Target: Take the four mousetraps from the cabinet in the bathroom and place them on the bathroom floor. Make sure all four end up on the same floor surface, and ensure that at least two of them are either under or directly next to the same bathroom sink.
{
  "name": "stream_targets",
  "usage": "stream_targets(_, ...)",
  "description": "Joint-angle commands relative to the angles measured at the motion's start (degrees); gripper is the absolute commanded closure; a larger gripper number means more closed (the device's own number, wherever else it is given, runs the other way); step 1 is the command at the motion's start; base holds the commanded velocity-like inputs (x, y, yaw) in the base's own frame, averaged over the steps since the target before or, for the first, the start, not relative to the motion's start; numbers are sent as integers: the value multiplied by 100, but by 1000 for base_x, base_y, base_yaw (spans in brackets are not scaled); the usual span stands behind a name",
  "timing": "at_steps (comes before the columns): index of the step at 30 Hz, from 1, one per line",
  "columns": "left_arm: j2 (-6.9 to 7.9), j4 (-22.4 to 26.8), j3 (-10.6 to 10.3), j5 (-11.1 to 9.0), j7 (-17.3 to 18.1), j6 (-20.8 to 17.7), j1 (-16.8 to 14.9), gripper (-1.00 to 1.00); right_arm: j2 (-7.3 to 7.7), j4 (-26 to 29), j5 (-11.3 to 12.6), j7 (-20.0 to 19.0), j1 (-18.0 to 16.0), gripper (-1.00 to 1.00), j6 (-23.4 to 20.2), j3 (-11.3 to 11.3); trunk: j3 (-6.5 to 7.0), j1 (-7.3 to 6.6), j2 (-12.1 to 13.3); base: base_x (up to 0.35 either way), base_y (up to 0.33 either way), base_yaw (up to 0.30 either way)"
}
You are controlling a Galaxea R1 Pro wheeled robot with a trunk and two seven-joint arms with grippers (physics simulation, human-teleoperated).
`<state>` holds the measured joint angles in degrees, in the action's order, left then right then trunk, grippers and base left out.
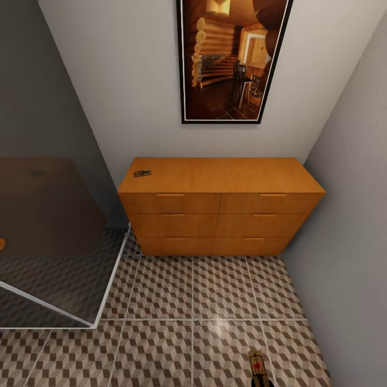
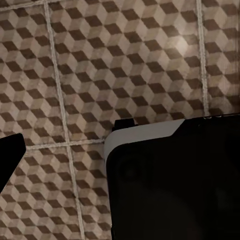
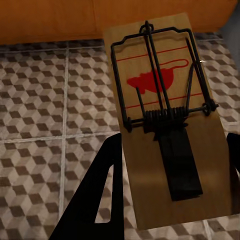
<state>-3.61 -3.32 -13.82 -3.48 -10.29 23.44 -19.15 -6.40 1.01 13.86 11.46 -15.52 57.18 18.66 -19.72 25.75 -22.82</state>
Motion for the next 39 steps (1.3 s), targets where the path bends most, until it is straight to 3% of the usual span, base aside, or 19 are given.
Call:
stream_targets(1,-22,48,-42,-37,-24,33,-10,-100,5,-5,1,13,-4,100,5,50,-9,3,-10,0,0,0)
stream_targets(5,-56,560,-31,-45,-30,-201,-10,-100,13,-5,-50,14,-4,100,-45,47,-9,3,-10,0,0,0)
stream_targets(7,-80,992,-32,-46,-31,-666,-10,-100,15,-5,-59,14,-4,100,-109,47,-9,3,-10,0,0,0)
stream_targets(10,-92,2009,-33,-47,-24,-1857,-10,-100,16,-2,-69,14,-4,100,-181,49,-9,3,-10,0,0,0)
stream_targets(12,-90,2459,-33,-47,-19,-2343,-10,-100,16,0,-72,14,-4,100,-194,50,-9,3,-10,0,0,0)
stream_targets(14,-88,3309,-33,-47,-12,-3172,-10,-100,20,3,-75,14,-4,100,-207,50,-9,3,-10,0,0,0)
stream_targets(20,-95,4892,-30,-46,-9,-4428,-10,-100,75,4,-76,12,-4,100,-214,50,-9,3,-10,0,0,0)
stream_targets(24,-102,6195,-26,-41,-5,-5656,-10,-100,93,4,-77,10,-4,100,-216,50,-9,3,-10,0,0,0)
stream_targets(26,-104,7103,-25,-39,3,-6495,-14,-100,100,4,-77,8,-4,100,-218,50,-9,3,-10,0,0,0)
stream_targets(30,-109,8213,-25,-39,8,-7484,-33,-100,103,4,-77,9,-4,100,-223,50,-9,3,-10,0,0,0)
stream_targets(35,-171,8968,-24,-30,4,-7970,-100,-100,104,4,-77,8,-4,100,-224,50,-9,3,-10,0,0,0)
stream_targets(39,-340,9162,-19,-18,-8,-8072,-525,-100,104,4,-77,7,-4,100,-225,50,-9,3,-10,0,0,0)
